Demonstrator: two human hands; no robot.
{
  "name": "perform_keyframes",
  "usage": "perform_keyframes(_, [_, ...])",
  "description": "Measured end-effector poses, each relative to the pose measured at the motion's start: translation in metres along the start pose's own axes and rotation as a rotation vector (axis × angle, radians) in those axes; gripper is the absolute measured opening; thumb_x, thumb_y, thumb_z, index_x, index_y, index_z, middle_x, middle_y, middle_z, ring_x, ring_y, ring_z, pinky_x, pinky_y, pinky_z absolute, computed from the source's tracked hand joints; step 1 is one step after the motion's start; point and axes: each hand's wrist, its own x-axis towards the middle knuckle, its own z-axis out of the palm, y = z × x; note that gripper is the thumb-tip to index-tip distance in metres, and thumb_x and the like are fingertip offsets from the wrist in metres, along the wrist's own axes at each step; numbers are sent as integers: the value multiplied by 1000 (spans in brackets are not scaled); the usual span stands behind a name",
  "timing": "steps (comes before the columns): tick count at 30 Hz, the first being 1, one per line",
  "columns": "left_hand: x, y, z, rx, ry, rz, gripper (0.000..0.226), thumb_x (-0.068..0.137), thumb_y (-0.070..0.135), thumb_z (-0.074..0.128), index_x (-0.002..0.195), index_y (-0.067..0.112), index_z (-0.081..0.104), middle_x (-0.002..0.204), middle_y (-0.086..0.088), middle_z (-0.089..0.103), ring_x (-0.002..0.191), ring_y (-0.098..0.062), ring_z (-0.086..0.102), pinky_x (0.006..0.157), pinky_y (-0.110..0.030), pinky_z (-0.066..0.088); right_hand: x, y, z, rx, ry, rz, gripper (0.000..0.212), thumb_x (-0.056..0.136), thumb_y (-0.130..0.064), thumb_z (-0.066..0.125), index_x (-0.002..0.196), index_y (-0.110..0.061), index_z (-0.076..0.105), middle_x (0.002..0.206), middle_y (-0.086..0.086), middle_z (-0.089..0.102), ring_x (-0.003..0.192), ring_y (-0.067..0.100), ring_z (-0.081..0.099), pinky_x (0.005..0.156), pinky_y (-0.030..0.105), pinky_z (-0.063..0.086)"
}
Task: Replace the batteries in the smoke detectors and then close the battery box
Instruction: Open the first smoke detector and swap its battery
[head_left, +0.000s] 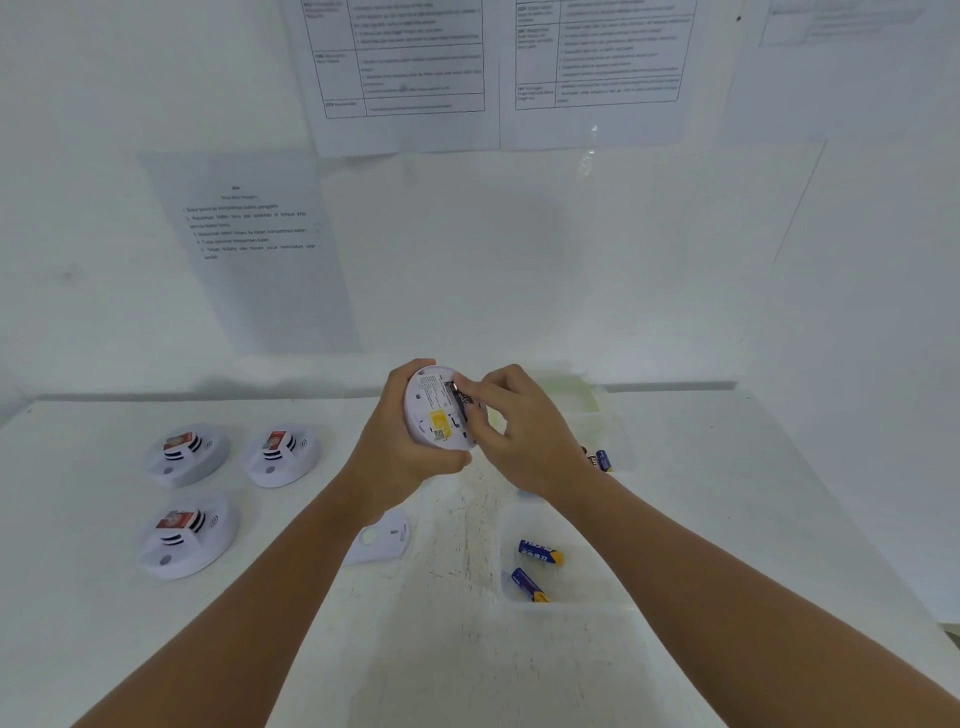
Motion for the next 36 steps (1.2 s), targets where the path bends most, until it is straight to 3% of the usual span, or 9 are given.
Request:
perform_keyframes(4, [1,-1,-1,14,-8,-1,99,63,-10,91,144,21,42,131,-2,59,118,-15,61,90,-27,58,-1,3,-3,-47,-24,-16,43,97,-34,49,136,-27,66,106,-5,56,99,16,54,88,36,50])
perform_keyframes(9, [-4,-4,2,10,-21,-22,99,64,-14,89,143,24,43,127,2,61,113,-12,63,83,-24,58,-7,11,-6,-104,-121,-14,42,100,-28,53,141,-29,61,112,-5,55,104,16,49,92,36,48])
perform_keyframes(14, [1,-2,4,-16,-26,-42,100,64,-15,88,143,27,42,128,2,60,116,-14,63,84,-26,59,-2,21,-16,41,-217,65,41,104,-29,52,144,-37,57,115,-7,52,111,15,49,100,28,42])
perform_keyframes(17, [6,1,-1,-19,-12,-62,102,63,-8,90,143,33,41,131,3,58,118,-12,61,84,-30,60,3,23,-31,183,-129,152,38,104,-32,56,141,-38,59,113,-7,57,102,2,59,88,11,45])
perform_keyframes(19, [7,1,-4,-13,-5,-79,102,60,2,89,142,36,41,130,6,57,116,-9,62,79,-29,60,4,33,-39,146,-70,217,33,102,-27,59,134,-33,64,109,-8,62,92,0,62,79,9,45])
perform_keyframes(23, [4,-4,-7,27,-13,-86,100,62,-1,88,142,37,41,130,8,57,117,-8,61,89,-30,59,4,58,-38,-91,-399,392,16,94,-28,68,108,-30,75,94,-14,67,83,9,67,71,19,47])
perform_keyframes(26, [4,-4,-6,33,-13,-91,100,62,0,88,142,36,40,129,10,57,116,-6,61,91,-30,59,1,65,-27,-170,-575,406,15,88,-27,74,101,-28,80,91,-22,67,88,4,65,81,20,50])
perform_keyframes(30, [3,-3,-2,85,-85,-86,101,67,-11,87,143,35,39,128,16,56,117,-3,58,85,-28,61,6,67,-19,-215,-582,451,15,81,-34,78,95,-30,81,95,-23,71,93,5,67,88,29,57])
perform_keyframes(36, [-1,-4,-2,128,-126,-85,105,67,-7,89,146,37,36,135,10,52,126,-12,53,84,-34,63,12,58,-12,-464,-533,454,18,75,-38,82,84,-27,71,88,-8,72,83,15,68,76,32,59])
